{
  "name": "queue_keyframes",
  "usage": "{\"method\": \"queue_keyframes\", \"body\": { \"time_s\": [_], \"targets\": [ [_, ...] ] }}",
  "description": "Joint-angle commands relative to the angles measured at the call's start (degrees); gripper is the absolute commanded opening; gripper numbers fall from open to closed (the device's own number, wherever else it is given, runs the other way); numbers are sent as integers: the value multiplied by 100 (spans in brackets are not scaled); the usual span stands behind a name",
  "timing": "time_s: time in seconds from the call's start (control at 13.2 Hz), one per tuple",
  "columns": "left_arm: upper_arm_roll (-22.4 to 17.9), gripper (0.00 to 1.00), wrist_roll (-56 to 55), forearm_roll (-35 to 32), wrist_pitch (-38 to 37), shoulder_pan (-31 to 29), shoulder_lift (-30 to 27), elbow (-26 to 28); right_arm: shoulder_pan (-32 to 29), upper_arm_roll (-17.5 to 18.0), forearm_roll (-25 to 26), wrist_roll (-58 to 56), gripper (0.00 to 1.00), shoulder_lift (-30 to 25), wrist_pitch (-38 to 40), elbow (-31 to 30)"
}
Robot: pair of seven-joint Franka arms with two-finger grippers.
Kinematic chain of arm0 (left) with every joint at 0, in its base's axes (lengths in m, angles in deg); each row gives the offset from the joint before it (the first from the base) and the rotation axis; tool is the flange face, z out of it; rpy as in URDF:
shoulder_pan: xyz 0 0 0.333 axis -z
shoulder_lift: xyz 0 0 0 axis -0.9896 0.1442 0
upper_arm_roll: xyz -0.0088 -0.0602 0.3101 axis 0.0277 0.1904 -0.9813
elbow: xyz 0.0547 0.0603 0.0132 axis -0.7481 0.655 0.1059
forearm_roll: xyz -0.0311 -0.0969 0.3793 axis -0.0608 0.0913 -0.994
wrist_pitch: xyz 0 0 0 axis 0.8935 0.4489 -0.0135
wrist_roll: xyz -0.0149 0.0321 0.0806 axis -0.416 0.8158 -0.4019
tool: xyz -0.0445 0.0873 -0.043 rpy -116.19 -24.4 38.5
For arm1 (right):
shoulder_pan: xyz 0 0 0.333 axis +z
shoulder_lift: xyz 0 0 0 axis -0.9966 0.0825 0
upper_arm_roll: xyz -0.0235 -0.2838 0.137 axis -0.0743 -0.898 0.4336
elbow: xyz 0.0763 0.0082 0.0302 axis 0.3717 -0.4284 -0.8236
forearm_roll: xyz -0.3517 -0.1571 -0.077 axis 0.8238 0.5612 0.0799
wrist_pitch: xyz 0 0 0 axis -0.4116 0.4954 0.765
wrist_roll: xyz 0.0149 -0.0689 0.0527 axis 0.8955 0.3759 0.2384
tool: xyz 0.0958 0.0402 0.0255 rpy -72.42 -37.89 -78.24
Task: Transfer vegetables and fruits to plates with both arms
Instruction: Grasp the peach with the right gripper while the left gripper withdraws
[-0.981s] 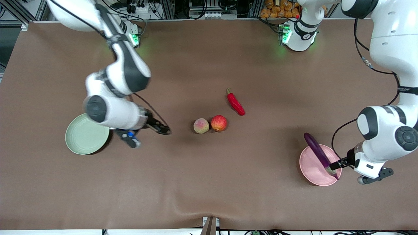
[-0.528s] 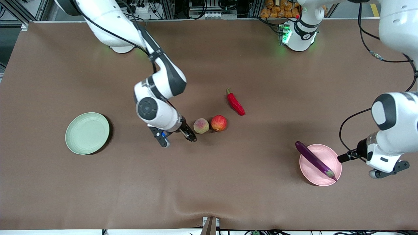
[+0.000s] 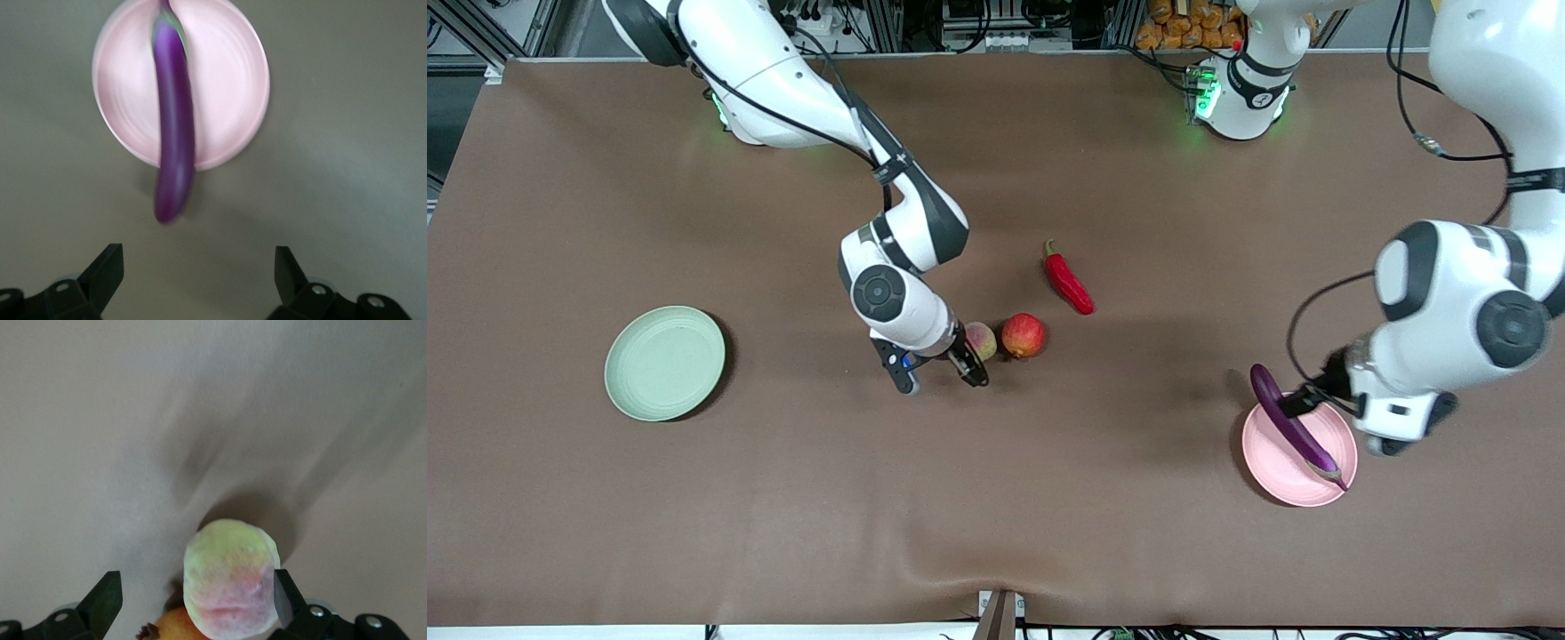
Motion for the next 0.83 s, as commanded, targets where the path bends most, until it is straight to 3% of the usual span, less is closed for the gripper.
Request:
{"method": "queue_keyframes", "body": {
  "time_s": [0.0,0.23,0.3,0.38,0.45,0.6,0.75],
  "targets": [
    [383,100,-573,-125,150,-22,-286,481,166,-67,28,125,100,124,10,98],
    [508,100,-1417,-152,537,451,-225,736,271,-103,264,116,100,177,28,-24],
    [508,100,-1567,-161,546,592,-189,754,263,-103,344,108,86,177,28,-16],
    [508,100,-1699,-161,616,733,-146,824,237,-103,336,99,31,168,37,27],
    [508,100,-1840,-161,764,864,-154,903,141,-94,336,38,0,133,71,63],
    [508,100,-2209,-161,950,1093,-128,921,-131,-94,336,-85,0,72,578,185],
    [508,100,-2420,-152,977,1322,-66,921,-517,-102,336,-750,0,-225,1657,353]
  ]
}}
